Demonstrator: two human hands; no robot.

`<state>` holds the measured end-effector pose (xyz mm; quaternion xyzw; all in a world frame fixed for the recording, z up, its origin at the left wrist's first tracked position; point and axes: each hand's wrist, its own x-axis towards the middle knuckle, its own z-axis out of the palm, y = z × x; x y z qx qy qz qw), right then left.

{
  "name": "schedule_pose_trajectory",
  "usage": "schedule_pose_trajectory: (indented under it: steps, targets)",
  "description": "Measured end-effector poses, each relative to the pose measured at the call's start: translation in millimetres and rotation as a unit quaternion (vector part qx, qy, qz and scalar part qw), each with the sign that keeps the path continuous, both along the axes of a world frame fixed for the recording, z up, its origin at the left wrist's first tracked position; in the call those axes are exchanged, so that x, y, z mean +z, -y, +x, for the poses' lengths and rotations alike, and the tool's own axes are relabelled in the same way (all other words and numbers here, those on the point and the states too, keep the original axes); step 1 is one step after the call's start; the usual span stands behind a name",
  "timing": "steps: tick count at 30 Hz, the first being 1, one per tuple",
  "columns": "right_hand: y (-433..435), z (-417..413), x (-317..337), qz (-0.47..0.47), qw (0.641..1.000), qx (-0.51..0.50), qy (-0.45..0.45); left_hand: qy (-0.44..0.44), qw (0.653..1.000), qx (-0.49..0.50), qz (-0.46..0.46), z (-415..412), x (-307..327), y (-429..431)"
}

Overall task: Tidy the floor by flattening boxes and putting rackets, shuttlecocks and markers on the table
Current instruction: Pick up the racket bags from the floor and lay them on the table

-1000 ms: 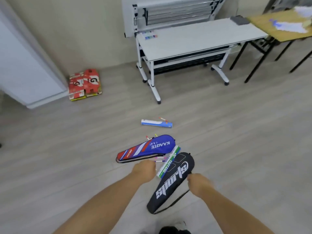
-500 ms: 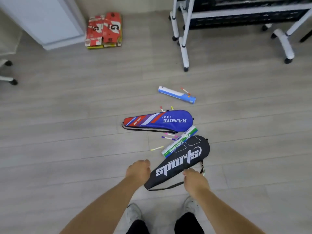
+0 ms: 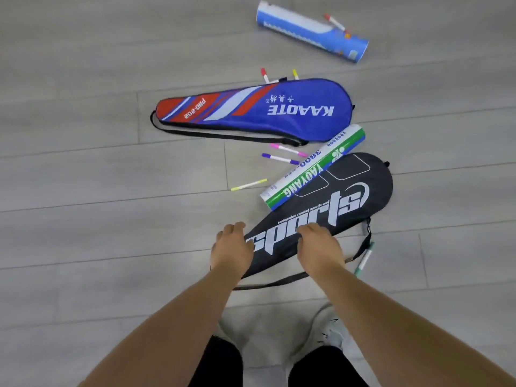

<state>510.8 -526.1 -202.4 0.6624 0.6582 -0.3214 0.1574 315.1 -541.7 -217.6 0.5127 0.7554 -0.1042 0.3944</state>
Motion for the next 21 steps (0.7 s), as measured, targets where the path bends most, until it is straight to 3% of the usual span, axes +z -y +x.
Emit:
schedule_pose_trajectory:
  steps: [5, 9, 15, 21]
  targets:
    - [4, 0, -106, -0.026, 0.999, 0.033, 0.005, 0.004, 0.999, -0.031, -0.008, 1, -114, 7]
    - [17, 5, -157, -0.058, 0.997, 0.054, 0.010, 0.011, 0.999, -0.047, -0.004, 11, -166, 22]
    - [28, 7, -184, -0.071, 0.996, 0.050, -0.008, -0.058, 0.993, -0.090, 0.052, 23, -192, 36]
    - [24, 13, -170, -0.088, 0.995, 0.043, 0.016, 0.069, 0.998, -0.011, -0.008, 40, -180, 36]
